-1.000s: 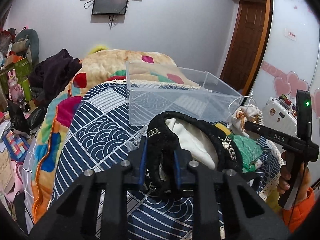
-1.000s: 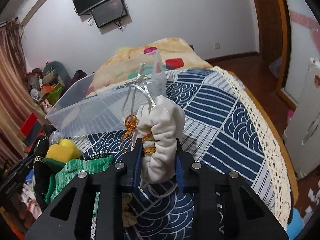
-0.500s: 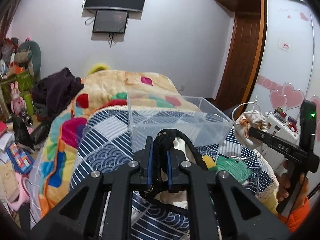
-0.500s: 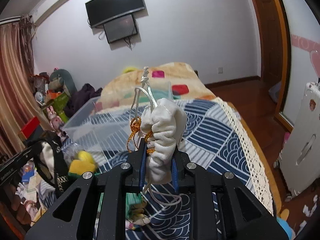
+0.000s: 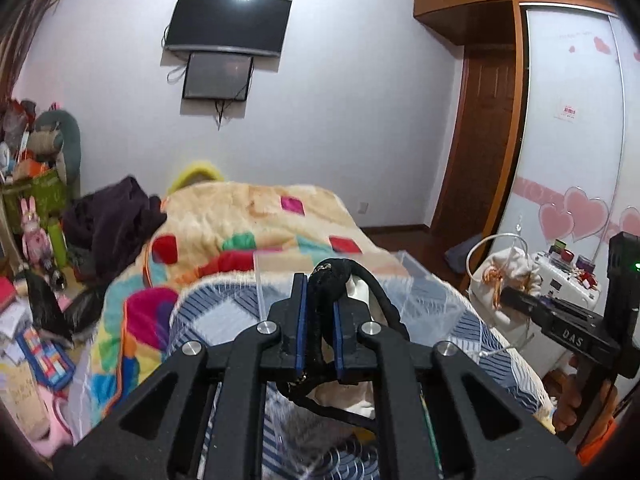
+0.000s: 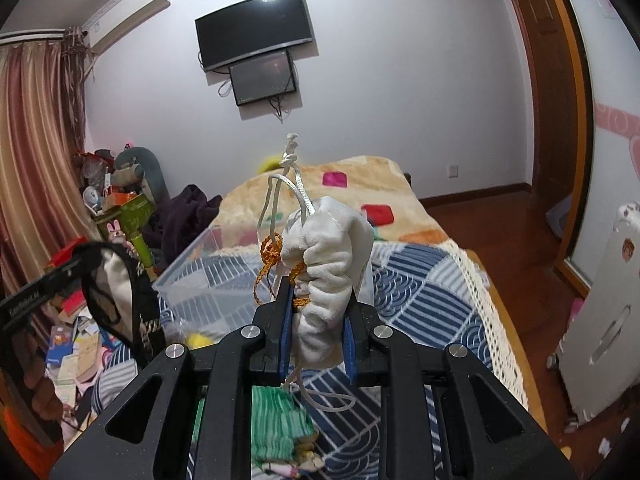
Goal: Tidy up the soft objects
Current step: 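Lower the bra and white pouch into the clear box and open both tools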
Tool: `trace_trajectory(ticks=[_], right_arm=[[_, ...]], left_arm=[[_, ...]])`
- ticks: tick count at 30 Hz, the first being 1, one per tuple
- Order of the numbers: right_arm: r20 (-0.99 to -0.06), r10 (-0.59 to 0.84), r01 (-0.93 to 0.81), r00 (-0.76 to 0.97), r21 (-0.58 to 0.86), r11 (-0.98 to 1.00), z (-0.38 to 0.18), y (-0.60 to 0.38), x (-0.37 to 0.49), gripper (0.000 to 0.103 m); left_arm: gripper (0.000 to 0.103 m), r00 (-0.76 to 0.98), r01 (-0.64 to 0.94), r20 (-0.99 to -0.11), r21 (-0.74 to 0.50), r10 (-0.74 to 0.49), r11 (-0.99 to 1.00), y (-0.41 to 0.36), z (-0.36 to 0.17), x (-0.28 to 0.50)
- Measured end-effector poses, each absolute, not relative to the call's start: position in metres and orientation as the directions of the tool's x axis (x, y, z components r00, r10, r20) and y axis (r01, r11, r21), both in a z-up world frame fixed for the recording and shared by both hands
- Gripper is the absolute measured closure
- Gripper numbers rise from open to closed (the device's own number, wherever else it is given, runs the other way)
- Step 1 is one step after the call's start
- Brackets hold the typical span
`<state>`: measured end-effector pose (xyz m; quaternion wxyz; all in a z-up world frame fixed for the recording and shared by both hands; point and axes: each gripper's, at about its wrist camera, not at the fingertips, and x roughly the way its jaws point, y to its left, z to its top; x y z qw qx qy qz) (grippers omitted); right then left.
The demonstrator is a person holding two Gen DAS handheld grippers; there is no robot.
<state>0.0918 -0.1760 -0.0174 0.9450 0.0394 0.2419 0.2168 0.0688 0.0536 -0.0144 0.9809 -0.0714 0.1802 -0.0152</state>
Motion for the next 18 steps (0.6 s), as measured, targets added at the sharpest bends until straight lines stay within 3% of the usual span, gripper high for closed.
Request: trace_trajectory(ticks=[12, 18], right_arm=[[-0.397, 0.444, -0.41, 0.804, 0.171, 0.896, -0.003, -0.154, 0.123, 0.084], [-0.432, 0.432, -0.407, 0.792, 0.154, 0.9, -0.009, -0.14, 0.145, 0.084]], left_arm=[[0.093, 0.936, -0.043, -0.353, -0.129, -0.005, 0.991, 0.053, 0.003, 0.138], [0.093, 0.924, -0.081, -0.382, -0.15, 0.018, 0.985, 0.057, -0.013, 0.169]])
